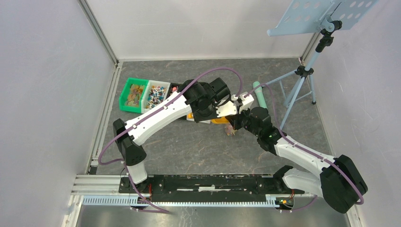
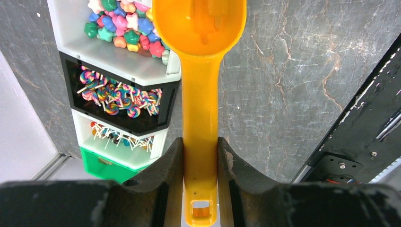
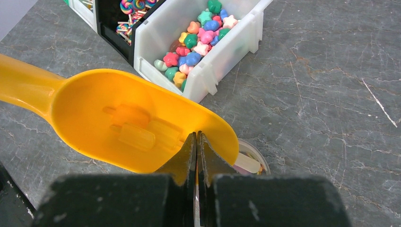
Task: Pack the candies
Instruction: Place the fake candies in the packing bottle.
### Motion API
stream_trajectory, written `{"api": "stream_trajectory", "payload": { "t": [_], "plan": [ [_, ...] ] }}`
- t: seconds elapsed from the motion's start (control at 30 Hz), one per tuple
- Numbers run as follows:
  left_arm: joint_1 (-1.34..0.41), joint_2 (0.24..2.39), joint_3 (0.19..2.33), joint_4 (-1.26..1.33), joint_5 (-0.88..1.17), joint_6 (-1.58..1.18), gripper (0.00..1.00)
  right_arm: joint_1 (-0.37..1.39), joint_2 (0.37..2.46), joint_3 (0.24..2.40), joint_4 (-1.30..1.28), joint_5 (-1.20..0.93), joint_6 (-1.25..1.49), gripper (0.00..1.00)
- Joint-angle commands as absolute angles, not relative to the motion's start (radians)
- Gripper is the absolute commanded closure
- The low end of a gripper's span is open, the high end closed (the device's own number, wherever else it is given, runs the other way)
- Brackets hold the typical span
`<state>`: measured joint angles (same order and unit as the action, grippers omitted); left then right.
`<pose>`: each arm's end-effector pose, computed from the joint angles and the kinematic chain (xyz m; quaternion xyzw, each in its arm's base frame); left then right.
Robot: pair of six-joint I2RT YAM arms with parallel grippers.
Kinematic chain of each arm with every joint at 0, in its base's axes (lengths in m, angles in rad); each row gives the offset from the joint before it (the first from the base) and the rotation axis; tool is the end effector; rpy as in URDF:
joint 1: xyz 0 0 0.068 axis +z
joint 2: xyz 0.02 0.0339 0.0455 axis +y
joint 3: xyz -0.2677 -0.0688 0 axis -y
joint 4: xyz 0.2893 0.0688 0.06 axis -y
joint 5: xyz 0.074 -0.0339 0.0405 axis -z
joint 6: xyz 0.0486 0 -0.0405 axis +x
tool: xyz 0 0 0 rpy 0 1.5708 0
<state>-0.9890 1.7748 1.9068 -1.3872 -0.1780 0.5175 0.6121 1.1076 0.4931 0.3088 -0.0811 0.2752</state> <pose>0.2220 -0.3219 0.3574 0.6627 0.7271 0.0488 0.1727 0.2335 0.1688 0.1984 -0.1587 0.7904 0.2831 0.5195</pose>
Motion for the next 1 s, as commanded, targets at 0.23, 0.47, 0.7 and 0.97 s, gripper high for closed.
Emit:
{"api": "stream_trajectory", "payload": {
  "t": [0.23,0.47,0.7,0.97],
  "plan": [
    [-1.012,1.749,1.945,-1.336,-0.205,0.524,0.98,0.609,1.111,0.480,0.341,-0.064,0.273,1.00],
    [-1.019,1.749,1.956,-1.337,-0.217,0.530,0.98,0.609,1.111,0.479,0.337,-0.062,0.276,1.00],
    [-1.021,1.771,1.957,-1.376,-0.252,0.539,0.98,0.609,1.076,0.511,0.289,-0.035,0.267,1.00],
    [-1.022,1.784,1.959,-1.405,-0.288,0.541,0.98,0.607,1.034,0.535,0.250,-0.026,0.260,1.00]
  ]
}}
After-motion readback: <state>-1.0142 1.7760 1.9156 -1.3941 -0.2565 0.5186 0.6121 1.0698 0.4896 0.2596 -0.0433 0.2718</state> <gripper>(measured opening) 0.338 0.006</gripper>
